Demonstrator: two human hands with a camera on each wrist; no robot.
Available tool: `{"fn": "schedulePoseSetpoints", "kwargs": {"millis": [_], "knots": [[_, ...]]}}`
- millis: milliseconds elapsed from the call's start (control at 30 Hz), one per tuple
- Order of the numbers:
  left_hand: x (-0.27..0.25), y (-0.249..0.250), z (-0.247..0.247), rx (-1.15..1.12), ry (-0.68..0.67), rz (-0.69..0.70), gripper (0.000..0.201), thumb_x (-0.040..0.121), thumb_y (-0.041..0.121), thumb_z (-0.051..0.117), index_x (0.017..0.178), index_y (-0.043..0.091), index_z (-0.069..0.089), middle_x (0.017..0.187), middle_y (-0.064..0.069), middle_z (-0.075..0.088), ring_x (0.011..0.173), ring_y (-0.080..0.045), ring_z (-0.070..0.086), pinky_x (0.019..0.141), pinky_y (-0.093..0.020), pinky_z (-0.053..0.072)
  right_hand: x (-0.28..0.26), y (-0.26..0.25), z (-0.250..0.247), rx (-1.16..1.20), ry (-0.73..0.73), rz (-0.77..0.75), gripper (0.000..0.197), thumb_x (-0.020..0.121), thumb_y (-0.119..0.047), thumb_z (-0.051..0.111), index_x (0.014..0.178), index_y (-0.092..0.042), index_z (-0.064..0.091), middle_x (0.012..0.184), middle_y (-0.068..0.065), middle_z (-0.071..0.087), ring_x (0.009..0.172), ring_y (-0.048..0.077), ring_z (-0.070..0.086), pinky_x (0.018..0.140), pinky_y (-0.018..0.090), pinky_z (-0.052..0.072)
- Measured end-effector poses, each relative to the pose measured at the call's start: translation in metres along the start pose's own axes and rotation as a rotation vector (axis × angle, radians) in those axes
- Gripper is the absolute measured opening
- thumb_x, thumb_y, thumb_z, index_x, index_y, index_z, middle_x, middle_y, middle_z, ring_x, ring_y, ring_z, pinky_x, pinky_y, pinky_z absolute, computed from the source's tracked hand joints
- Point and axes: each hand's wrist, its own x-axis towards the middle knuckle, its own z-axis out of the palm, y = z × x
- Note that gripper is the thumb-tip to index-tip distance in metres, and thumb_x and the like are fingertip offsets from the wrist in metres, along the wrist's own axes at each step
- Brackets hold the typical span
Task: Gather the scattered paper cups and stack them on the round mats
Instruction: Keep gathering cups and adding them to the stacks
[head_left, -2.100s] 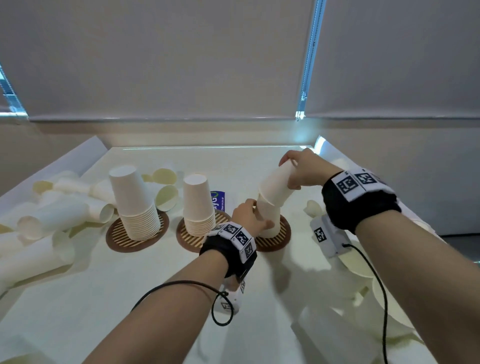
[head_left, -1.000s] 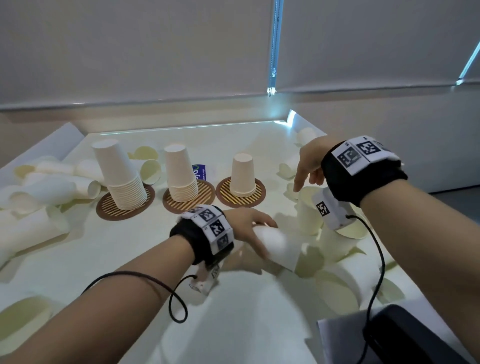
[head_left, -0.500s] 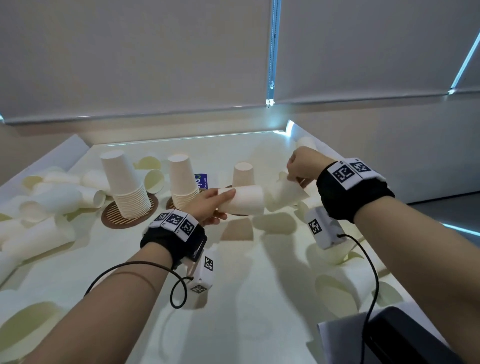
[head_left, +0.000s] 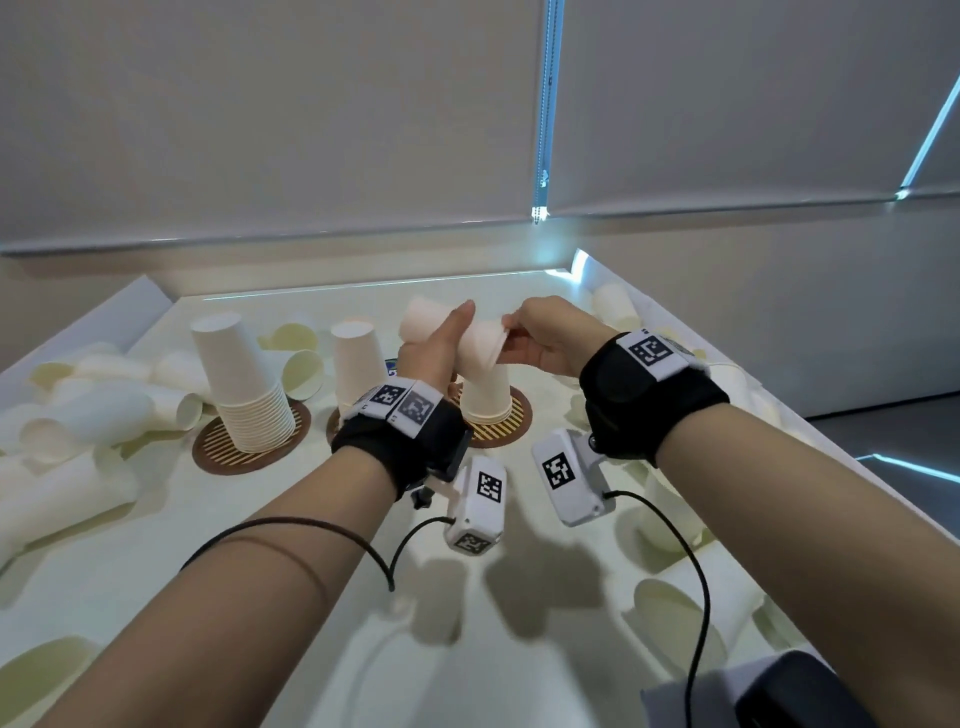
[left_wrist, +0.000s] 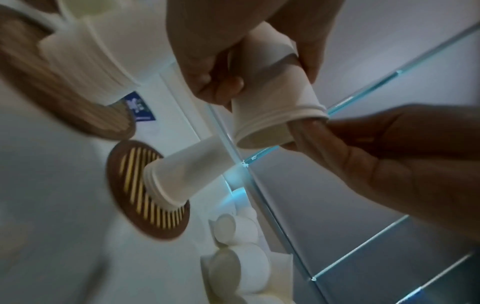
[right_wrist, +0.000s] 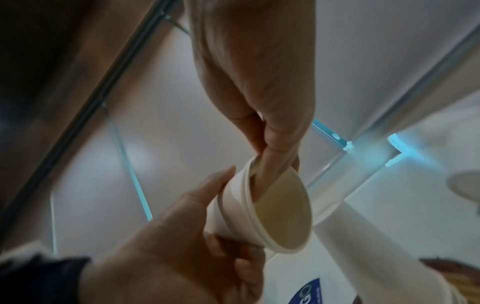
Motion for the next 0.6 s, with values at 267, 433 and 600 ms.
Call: {"fn": "schedulePoseSetpoints", "kwargs": {"millis": [267, 433, 600], "knots": [[0.021, 0.031, 0.019, 0.381, 0.155, 0.421, 0.080, 0.069, 0.048, 0.077, 0.129, 0.013, 0.037, 0.121, -0.005, 0.057, 0.107, -0.026, 0.057, 0.088, -0.032, 0.046, 0.022, -0.008, -0.040, -0.447, 0.152, -0.030, 0.030, 0.093, -0.012, 0.046, 0.121, 0.000, 0.050, 0.108, 0.010, 0.055, 0.084, 0.020, 0.060, 0.066, 0.031, 0.049], [0.040, 0.014, 0.030, 0.720, 0.078, 0.517, 0.083, 0.065, 0.049, 0.079, 0.130, 0.018, 0.037, 0.119, -0.010, 0.054, 0.111, -0.030, 0.053, 0.093, -0.037, 0.047, 0.021, -0.006, -0.058, -0.713, 0.098, 0.040, 0.026, 0.093, -0.019, 0.052, 0.115, -0.005, 0.054, 0.091, 0.004, 0.063, 0.071, 0.015, 0.062, 0.067, 0.030, 0.050], [0.052, -0.018, 0.029, 0.958, -0.034, 0.309, 0.079, 0.067, 0.039, 0.081, 0.128, 0.009, 0.040, 0.125, -0.014, 0.055, 0.117, -0.034, 0.051, 0.095, -0.041, 0.046, -0.003, -0.011, -0.068, -1.220, -0.243, 0.298, 0.029, 0.085, -0.035, 0.067, 0.098, -0.010, 0.064, 0.088, 0.001, 0.068, 0.080, 0.015, 0.067, 0.083, 0.036, 0.052]]}}
